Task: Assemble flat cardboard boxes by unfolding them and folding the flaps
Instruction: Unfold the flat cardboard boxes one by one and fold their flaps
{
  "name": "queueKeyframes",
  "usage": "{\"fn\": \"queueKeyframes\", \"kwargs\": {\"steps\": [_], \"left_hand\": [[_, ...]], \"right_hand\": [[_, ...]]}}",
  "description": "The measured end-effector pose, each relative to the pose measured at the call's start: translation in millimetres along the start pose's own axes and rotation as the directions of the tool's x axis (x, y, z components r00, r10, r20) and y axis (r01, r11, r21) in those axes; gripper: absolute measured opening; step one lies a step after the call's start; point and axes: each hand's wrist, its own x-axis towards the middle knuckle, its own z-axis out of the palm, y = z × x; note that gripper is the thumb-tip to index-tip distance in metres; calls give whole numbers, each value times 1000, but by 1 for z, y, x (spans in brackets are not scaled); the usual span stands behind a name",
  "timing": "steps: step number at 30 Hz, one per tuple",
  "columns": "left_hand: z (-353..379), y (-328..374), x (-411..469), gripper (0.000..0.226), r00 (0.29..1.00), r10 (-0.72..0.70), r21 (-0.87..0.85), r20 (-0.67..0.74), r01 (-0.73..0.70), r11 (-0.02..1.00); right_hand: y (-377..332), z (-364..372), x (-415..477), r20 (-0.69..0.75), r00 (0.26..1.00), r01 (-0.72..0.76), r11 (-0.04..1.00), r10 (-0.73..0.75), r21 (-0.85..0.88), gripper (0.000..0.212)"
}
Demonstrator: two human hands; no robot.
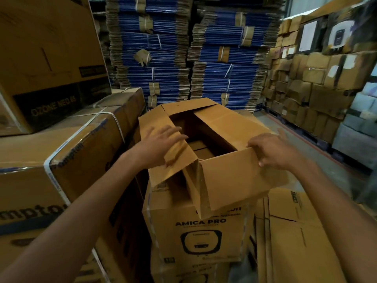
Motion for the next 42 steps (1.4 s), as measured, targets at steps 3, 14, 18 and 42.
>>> {"fn": "queueKeyframes", "kwargs": {"steps": [3, 14, 18, 42], "left_hand": [[14, 0, 28, 113, 988, 125, -54, 91, -120, 991], [49, -21, 61, 95, 983, 176, -176, 52, -165, 970], [46, -30, 63, 81, 997, 78, -129, 15, -76, 989], [27, 53, 26, 55, 939, -207, -80, -276, 192, 978]], "right_hand": [[-51, -19, -5, 49, 993, 89, 960, -106, 266, 46], [-163, -7, 2, 28, 999, 12, 957, -21, 289, 20], [-116, -13, -16, 78, 996, 38, 987, -51, 158, 24], [-100, 41, 22, -262, 963, -14, 983, 62, 181, 40]]}}
